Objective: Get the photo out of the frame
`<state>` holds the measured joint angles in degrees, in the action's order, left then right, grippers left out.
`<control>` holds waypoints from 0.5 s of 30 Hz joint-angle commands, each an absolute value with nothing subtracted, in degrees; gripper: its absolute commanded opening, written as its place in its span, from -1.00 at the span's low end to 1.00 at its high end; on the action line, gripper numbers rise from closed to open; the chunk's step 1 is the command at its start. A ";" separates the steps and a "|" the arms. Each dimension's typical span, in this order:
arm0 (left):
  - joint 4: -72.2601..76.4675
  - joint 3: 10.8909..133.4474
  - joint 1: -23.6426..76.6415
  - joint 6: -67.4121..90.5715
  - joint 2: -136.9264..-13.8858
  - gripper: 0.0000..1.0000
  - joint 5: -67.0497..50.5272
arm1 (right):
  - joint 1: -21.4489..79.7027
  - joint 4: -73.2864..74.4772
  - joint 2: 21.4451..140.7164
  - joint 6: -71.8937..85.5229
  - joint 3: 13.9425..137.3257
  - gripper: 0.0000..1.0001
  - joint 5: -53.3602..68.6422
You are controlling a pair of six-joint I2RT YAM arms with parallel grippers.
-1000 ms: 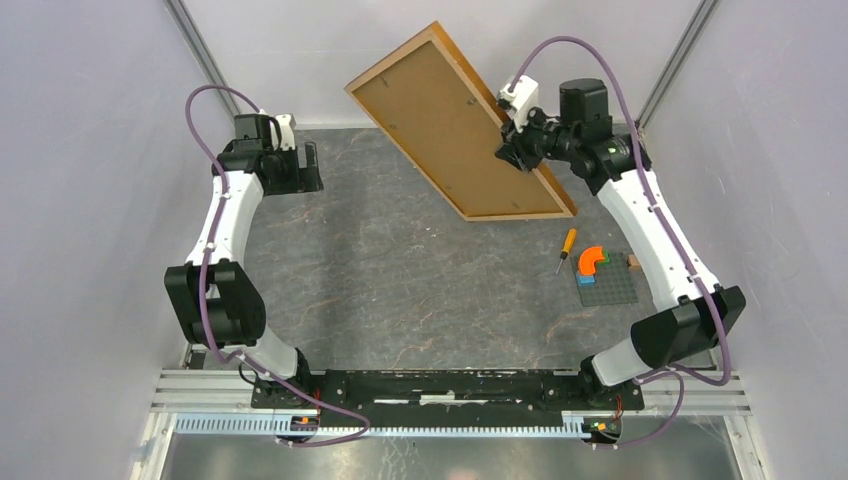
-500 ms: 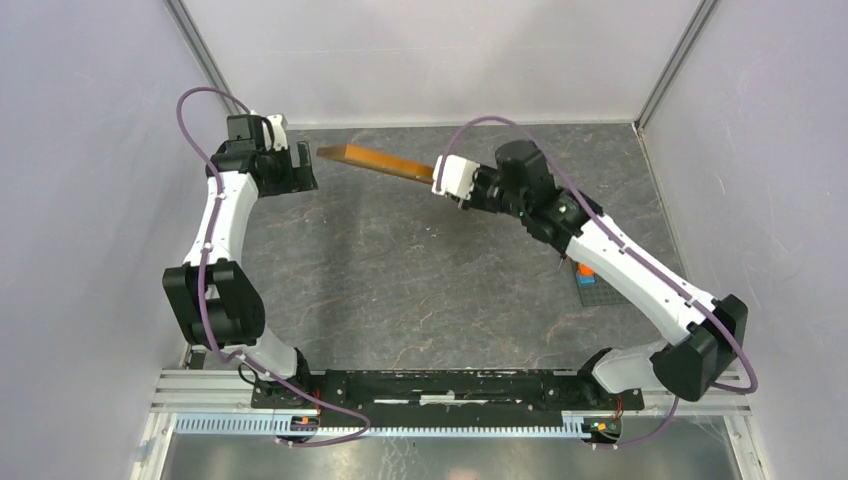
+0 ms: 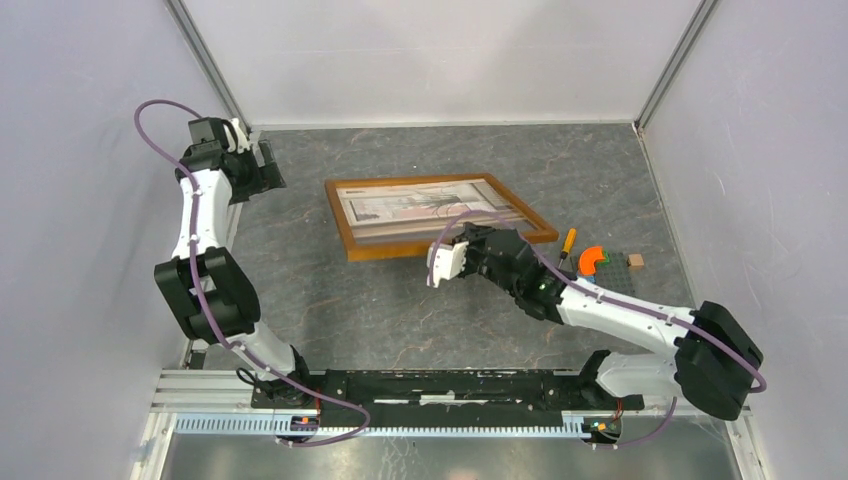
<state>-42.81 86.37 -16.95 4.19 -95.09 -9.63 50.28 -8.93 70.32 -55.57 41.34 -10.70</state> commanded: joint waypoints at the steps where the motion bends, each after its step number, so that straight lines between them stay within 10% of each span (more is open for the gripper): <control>1: -41.86 86.67 -17.21 5.24 -93.72 1.00 -10.64 | 52.40 -26.22 68.53 -54.69 35.20 -1.00 -12.72; 15: -40.79 77.18 -17.58 3.70 -89.64 1.00 -13.21 | 58.53 -43.99 78.67 -58.58 19.13 -1.00 -14.87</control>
<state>-42.72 79.15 -17.30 4.14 -93.84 -11.16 57.98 -32.62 76.36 -64.64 21.26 -16.49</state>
